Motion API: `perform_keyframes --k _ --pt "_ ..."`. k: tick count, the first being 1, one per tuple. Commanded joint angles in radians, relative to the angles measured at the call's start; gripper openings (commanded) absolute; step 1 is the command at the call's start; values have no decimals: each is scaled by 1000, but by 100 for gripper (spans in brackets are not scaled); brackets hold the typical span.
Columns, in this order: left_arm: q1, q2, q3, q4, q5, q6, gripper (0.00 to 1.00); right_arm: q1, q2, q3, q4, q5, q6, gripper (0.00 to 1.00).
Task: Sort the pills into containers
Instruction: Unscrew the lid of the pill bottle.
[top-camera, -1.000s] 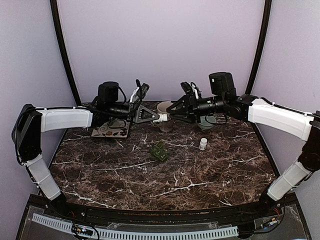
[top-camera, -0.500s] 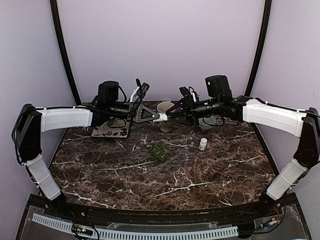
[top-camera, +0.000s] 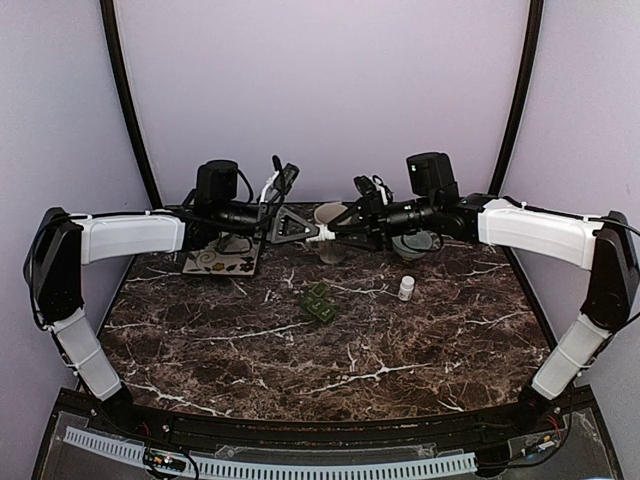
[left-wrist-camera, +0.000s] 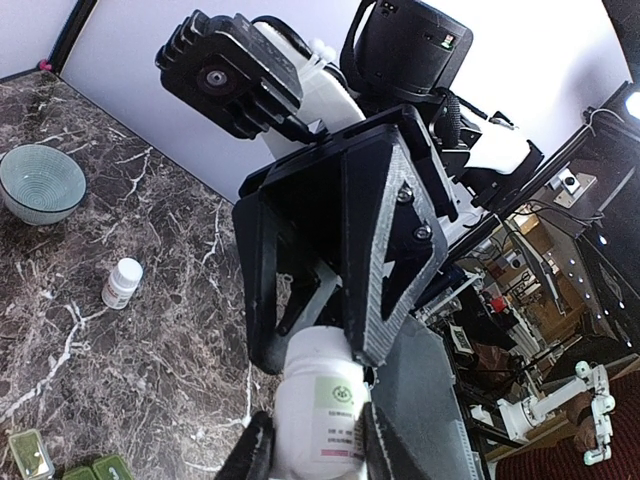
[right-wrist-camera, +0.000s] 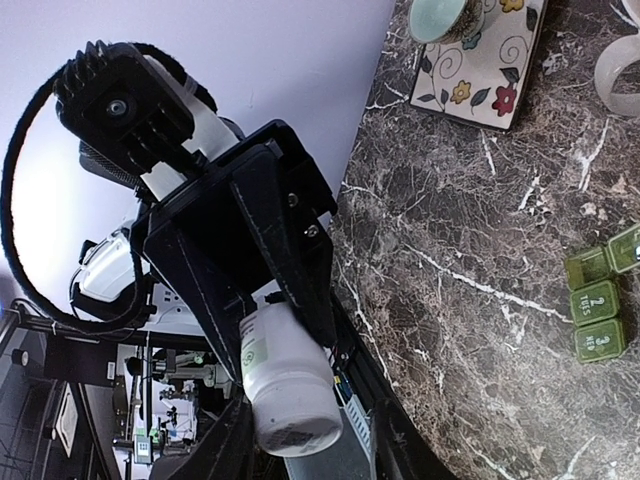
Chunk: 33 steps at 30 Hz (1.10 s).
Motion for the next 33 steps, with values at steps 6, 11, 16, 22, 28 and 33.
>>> perform_keyframes --k 6,11,16,22,28,33 --pt "3 -6 43 1 22 15 5 -7 18 44 61 -33 15 32" --pt "3 0 42 8 22 10 5 -7 30 53 76 -45 24 24" --pt "3 5 40 20 18 4 5 -7 38 59 81 -57 26 17" --pt "4 17 33 63 16 -27 5 -7 41 71 73 -61 10 9" --pt "4 27 -5 201 22 -126 5 -7 33 78 64 -59 -53 5" --pt "4 51 -42 392 53 -286 5 -7 18 82 46 -54 -187 4"
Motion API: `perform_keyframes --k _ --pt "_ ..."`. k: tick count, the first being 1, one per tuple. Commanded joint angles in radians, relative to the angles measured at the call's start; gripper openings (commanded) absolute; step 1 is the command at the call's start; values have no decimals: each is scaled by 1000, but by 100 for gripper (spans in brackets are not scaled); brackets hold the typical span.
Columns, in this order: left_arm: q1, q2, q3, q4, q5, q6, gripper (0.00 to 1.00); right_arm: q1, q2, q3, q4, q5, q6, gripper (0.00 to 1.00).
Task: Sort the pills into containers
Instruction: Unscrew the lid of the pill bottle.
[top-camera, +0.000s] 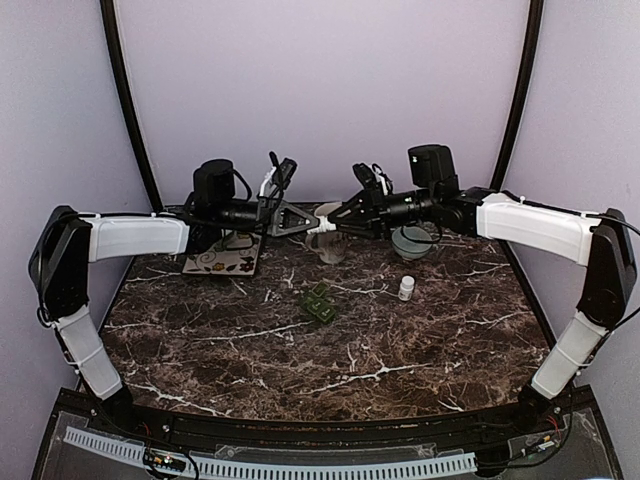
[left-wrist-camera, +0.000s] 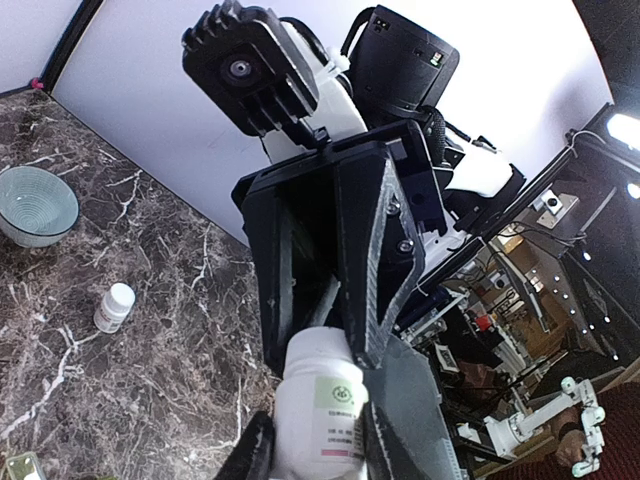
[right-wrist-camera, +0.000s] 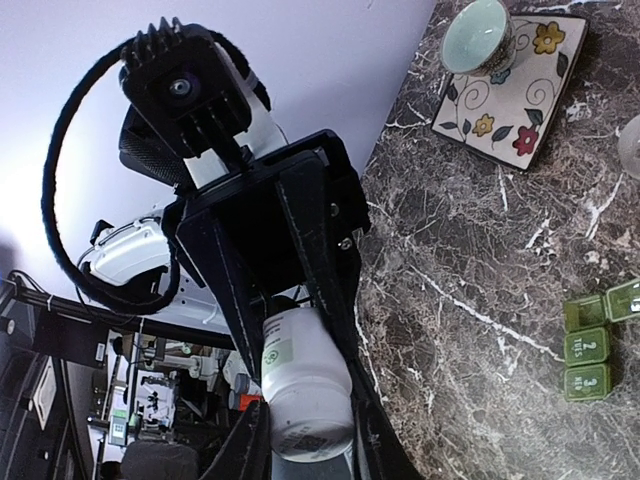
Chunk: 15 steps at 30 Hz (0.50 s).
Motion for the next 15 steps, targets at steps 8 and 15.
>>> perform_keyframes --k 8,15 --pt "-7 40 -48 352 62 -284 5 6 -45 37 -73 88 -412 4" --pt "-7 66 -48 477 88 -408 5 13 -134 5 -107 199 -602 2"
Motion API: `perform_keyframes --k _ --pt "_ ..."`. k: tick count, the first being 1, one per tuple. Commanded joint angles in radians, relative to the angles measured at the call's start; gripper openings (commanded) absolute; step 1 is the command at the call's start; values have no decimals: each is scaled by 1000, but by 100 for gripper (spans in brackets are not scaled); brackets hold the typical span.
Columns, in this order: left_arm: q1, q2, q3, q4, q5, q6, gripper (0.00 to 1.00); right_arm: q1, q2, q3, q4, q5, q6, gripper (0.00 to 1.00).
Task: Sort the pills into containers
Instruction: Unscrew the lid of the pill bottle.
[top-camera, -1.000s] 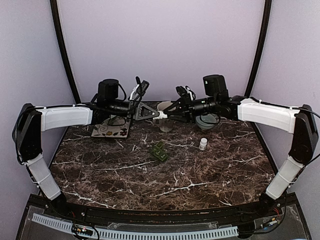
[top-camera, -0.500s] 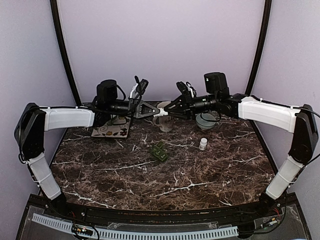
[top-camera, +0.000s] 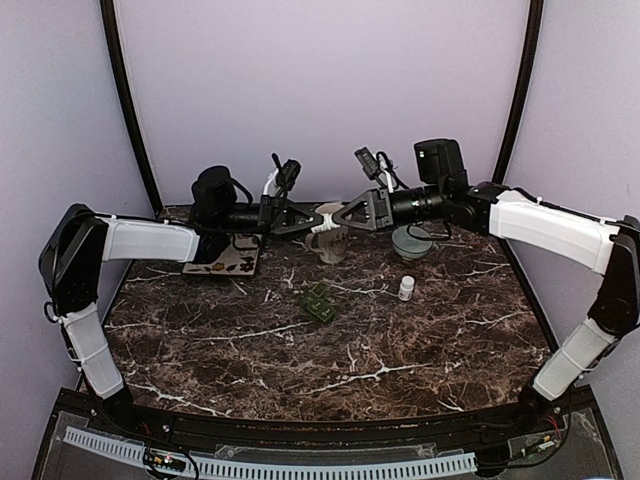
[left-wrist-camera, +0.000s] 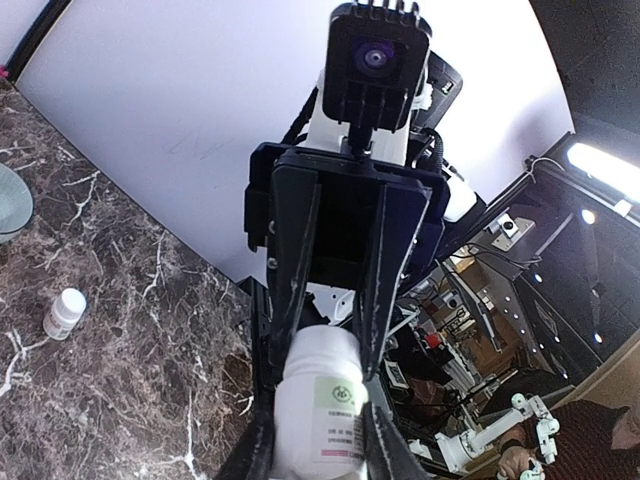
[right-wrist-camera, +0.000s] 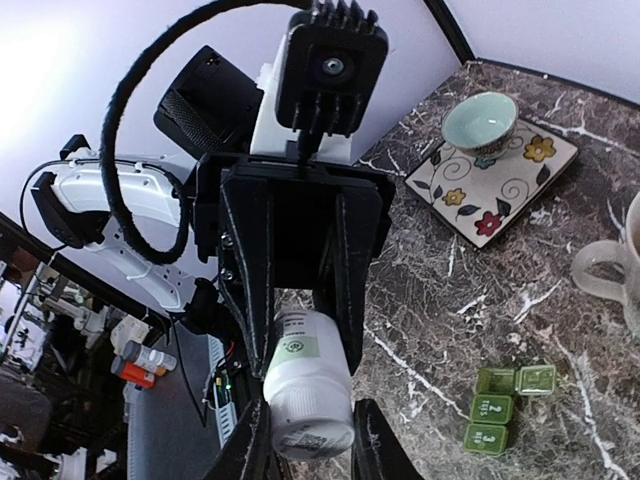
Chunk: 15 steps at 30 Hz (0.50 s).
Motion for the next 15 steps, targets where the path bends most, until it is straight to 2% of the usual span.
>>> perform_keyframes --k 1,9,15 --pt "-1 3 -6 143 57 -101 5 3 -69 -1 -11 108 -183 2" --pt "-1 18 10 183 82 -169 5 78 -77 41 -129 312 -390 0" --pt "-1 33 18 246 100 -246 5 123 -122 -17 -91 432 -454 0"
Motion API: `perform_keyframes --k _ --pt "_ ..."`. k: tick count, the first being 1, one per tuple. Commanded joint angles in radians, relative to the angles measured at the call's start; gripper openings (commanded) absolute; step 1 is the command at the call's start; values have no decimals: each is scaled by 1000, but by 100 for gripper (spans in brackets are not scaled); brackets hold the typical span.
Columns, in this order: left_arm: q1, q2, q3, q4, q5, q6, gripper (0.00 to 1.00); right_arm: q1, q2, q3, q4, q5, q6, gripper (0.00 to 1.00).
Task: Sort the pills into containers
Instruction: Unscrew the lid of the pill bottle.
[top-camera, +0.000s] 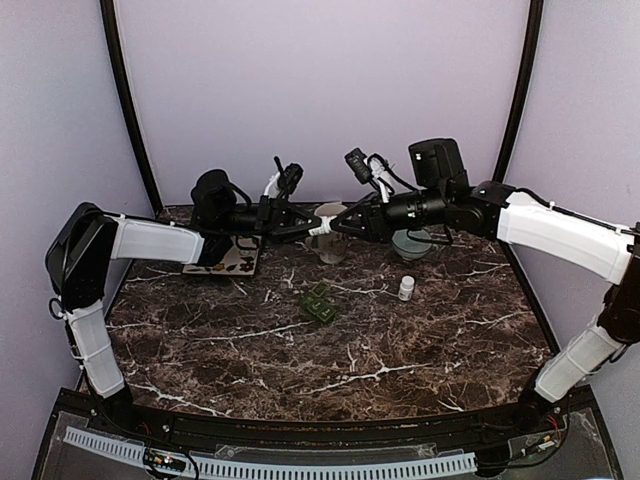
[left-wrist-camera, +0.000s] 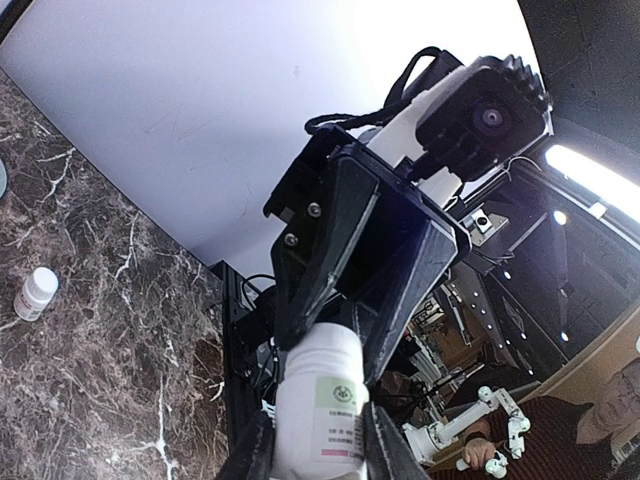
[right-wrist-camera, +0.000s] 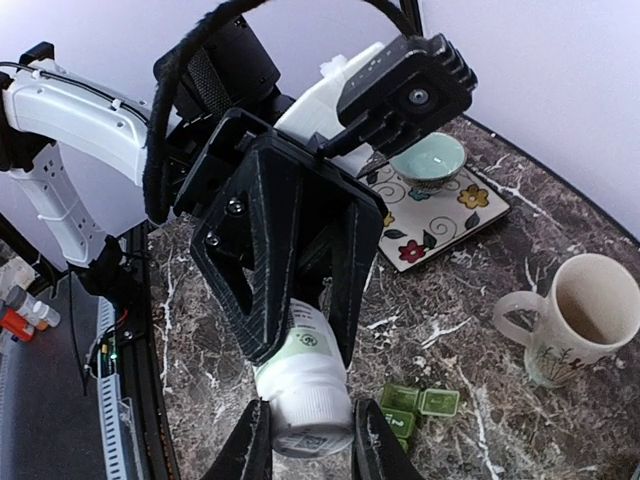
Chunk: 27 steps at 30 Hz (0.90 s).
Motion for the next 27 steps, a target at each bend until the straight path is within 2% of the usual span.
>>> perform_keyframes --k 1,8,18,22,27 --pt "1 -11 15 100 44 -73 5 27 -66 -41 39 167 -94 0" --pt "0 9 9 178 56 -140 5 45 -99 -74 65 226 -123 2" --pt "0 27 21 199 73 -158 5 48 -70 -28 26 183 -103 28" --pt "0 31 22 199 76 -155 5 46 -70 -19 22 173 -97 36" --pt "0 33 21 200 78 -154 5 44 -74 -14 21 164 -88 41"
